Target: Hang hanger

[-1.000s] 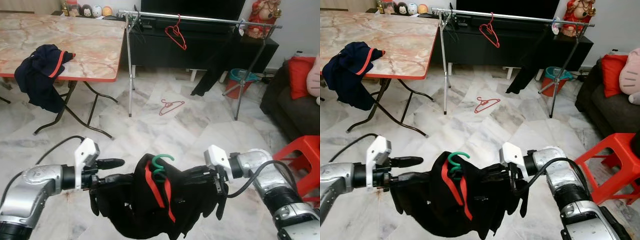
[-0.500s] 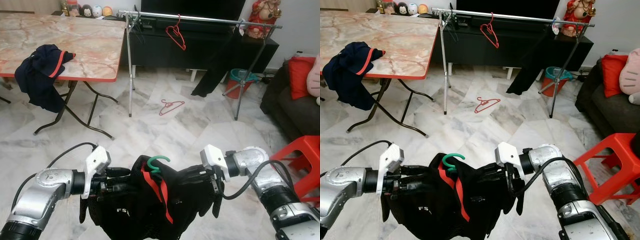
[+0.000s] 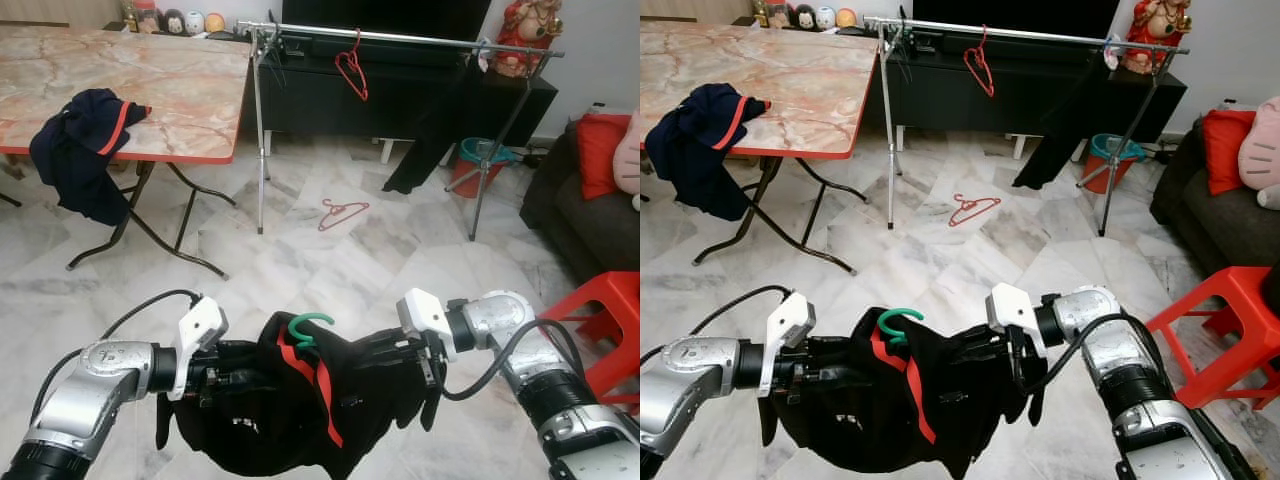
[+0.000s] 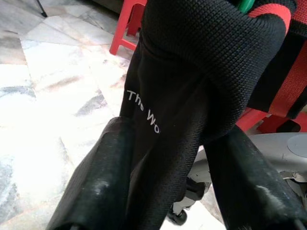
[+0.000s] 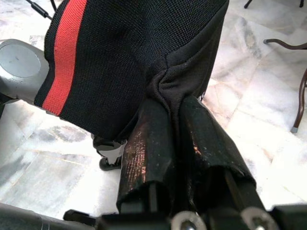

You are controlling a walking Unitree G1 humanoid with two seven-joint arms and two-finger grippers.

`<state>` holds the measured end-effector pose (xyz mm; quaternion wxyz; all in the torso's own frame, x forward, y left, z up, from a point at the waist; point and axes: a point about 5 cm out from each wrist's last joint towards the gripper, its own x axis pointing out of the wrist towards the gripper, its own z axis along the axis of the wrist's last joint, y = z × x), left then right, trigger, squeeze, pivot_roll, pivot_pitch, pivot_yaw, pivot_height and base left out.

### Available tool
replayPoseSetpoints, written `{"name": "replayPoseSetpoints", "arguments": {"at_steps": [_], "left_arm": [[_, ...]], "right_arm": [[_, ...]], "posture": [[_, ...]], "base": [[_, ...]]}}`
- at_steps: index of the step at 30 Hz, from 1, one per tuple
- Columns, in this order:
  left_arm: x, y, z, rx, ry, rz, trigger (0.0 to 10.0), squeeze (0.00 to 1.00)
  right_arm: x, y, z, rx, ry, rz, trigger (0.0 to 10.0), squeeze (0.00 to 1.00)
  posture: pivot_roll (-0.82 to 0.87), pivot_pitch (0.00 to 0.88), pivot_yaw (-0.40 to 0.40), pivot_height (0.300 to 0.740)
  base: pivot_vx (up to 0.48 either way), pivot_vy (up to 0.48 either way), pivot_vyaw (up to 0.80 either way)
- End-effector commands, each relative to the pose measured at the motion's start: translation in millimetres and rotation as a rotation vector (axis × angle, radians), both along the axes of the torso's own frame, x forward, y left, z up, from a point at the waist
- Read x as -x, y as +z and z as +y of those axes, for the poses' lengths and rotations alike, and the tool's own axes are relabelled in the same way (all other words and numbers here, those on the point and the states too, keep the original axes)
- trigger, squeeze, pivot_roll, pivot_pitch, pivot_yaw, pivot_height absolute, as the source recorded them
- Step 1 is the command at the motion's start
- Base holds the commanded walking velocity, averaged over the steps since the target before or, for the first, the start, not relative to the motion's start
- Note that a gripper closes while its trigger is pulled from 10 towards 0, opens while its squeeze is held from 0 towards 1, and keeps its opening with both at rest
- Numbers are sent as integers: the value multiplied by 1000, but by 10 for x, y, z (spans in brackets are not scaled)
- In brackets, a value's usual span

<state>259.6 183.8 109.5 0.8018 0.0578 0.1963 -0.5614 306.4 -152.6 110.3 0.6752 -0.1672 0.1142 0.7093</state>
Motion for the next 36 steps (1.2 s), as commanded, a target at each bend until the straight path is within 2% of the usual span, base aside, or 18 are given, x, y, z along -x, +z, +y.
{"name": "replayPoseSetpoints", "arguments": {"at_steps": [1, 36], "left_arm": [[-25, 21, -36, -11, -11, -19, 0, 0], [-21, 55, -96, 39, -48, -9, 0, 0]], "right_arm": [[-1, 65, 22, -23, 24, -21, 10000, 0], [6, 25, 30, -16, 14, -8, 10000, 0]], "posture": [[-52, 0, -120, 740], [-60, 0, -117, 740]], "base": [[0, 0, 0], [0, 0, 0]]}}
